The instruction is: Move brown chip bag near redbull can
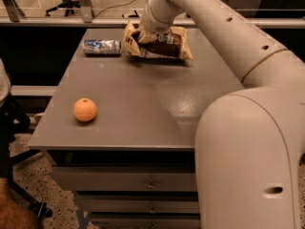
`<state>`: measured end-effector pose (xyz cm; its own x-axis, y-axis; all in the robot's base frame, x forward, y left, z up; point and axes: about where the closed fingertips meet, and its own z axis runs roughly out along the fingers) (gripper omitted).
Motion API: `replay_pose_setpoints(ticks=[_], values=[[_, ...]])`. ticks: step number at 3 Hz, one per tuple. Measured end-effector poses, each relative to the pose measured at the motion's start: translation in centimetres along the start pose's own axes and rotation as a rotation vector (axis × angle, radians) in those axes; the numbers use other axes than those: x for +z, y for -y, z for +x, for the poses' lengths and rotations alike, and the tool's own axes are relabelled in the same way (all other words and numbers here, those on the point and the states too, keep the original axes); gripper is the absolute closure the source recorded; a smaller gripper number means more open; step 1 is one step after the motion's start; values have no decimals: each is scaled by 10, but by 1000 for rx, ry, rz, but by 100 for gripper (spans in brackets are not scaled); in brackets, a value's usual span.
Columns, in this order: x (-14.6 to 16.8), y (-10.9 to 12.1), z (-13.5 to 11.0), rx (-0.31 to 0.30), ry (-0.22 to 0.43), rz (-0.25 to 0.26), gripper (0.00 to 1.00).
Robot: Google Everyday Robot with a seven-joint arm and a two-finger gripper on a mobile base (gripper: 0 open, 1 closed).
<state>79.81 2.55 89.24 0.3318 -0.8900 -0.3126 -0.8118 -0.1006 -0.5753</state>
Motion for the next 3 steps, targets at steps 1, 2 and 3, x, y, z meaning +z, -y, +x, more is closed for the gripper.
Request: replay_pose_setpoints(ticks=[1,2,3], values=[[3,-1,-1,0,1,-5,52],[6,-3,-1,-1,2,-10,28],[10,-5,-2,-2,3,-15,5]])
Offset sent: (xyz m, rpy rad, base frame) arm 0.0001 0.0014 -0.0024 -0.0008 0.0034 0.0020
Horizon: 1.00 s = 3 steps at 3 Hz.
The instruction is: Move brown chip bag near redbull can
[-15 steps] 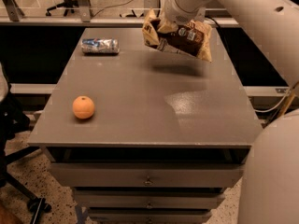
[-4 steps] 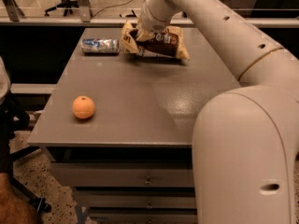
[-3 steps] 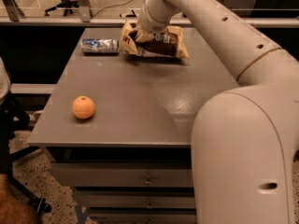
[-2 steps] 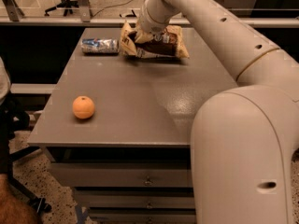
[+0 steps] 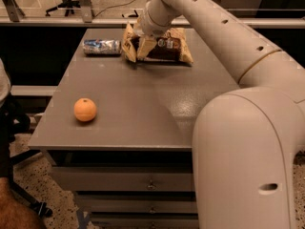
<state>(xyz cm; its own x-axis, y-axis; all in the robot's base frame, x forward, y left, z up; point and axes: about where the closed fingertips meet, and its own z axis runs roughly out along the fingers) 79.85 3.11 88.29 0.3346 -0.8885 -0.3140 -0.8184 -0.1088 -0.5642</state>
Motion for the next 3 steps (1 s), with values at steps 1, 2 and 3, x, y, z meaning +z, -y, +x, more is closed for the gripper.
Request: replay_pose_setpoints(ticks=[1,2,3], values=[[2,-1,0,0,1,-3,0],[1,-1,0,3,2,2,0],[-6,-2,4,21,6,27,0]])
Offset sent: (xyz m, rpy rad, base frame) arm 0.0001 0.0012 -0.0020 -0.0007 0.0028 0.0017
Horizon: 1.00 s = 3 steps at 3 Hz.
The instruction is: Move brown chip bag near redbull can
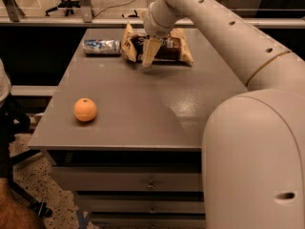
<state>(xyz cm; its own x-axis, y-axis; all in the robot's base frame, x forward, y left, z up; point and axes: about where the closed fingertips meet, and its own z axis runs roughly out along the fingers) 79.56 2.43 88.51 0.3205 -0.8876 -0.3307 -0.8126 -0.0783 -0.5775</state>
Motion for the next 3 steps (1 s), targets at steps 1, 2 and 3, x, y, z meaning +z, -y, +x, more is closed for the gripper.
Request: replay_pose_setpoints(ticks=[1,2,3], values=[[-39,-3,9,41,-43,87,0],[-76,-9,1,19,-95,142,0],[-116,-19,0,40,-119,214,0]])
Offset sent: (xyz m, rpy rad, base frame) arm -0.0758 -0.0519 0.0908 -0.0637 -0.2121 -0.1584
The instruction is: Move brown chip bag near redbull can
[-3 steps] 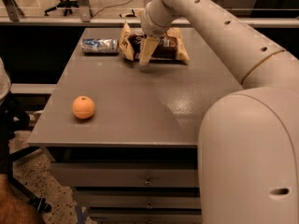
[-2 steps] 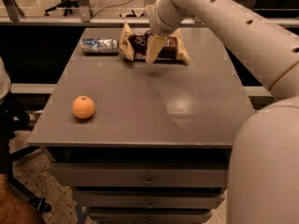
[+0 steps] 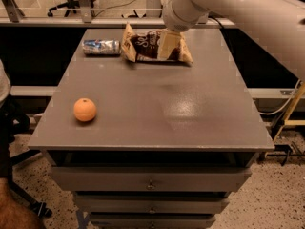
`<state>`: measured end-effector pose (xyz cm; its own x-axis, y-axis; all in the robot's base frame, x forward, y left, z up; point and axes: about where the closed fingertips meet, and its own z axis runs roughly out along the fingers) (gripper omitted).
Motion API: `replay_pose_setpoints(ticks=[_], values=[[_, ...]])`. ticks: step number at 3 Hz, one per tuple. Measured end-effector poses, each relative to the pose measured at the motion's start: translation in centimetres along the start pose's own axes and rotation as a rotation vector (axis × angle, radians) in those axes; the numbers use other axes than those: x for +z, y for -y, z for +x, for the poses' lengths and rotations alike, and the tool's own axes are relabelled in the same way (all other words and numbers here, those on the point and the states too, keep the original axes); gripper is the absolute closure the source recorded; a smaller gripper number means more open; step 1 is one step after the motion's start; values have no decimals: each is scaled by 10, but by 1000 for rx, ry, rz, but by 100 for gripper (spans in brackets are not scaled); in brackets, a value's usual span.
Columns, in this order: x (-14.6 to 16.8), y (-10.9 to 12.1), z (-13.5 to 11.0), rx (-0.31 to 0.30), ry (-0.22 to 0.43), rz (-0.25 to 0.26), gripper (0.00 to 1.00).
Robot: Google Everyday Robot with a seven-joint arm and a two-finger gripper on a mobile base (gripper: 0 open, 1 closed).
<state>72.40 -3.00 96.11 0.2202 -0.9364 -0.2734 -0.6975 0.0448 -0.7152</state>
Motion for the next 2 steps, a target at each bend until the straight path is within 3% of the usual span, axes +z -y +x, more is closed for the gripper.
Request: replay_pose_setpoints(ticks=[1,2], values=[[-31,-12,14,69,2,58,0],[-34,-17,30,85,-10,75,0]])
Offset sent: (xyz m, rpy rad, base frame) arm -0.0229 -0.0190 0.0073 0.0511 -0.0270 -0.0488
